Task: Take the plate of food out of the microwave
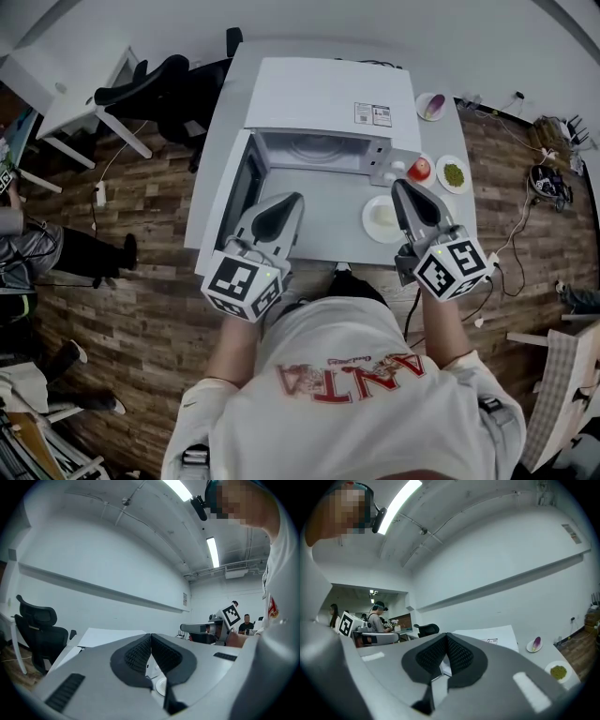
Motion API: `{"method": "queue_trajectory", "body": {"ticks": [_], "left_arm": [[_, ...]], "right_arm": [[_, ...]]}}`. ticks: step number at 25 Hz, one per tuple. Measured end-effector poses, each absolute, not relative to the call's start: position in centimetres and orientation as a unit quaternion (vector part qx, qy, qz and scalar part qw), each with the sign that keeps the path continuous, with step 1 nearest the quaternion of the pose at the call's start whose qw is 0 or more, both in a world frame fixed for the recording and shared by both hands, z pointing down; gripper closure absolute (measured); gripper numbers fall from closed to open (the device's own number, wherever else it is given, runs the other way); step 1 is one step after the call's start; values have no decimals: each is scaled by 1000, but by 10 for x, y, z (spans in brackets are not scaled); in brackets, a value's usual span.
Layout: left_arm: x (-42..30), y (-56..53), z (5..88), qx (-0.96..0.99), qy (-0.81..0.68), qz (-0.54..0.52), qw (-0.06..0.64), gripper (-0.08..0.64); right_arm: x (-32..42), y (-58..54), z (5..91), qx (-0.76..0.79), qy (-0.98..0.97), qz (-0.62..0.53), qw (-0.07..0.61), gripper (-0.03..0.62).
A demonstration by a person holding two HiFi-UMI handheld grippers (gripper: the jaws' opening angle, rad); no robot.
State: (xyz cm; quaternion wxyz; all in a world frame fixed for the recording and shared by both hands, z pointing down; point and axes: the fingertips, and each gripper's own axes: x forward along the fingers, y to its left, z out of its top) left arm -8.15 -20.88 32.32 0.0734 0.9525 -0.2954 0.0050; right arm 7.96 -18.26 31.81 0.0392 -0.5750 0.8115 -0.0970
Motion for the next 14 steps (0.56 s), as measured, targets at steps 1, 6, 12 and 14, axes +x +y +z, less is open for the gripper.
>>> {"method": "queue_trajectory", "body": {"ticks": [1,6,12,14], "left_arm": [[-81,-208,324,953,-295,6,74,551],[-81,-208,325,953,-294,6,75,551],[-77,-209,328,953,-291,8,78,551],[-77,-209,328,953,-291,9,78,551]], "right_arm": [[79,-183,318,-574,812,-97,38,591],[77,-183,317,-574,812,-95,40,591],[75,-184,315,-570,816,-92,37,591],[77,-184,315,-572,815,-90,37,591]]}}
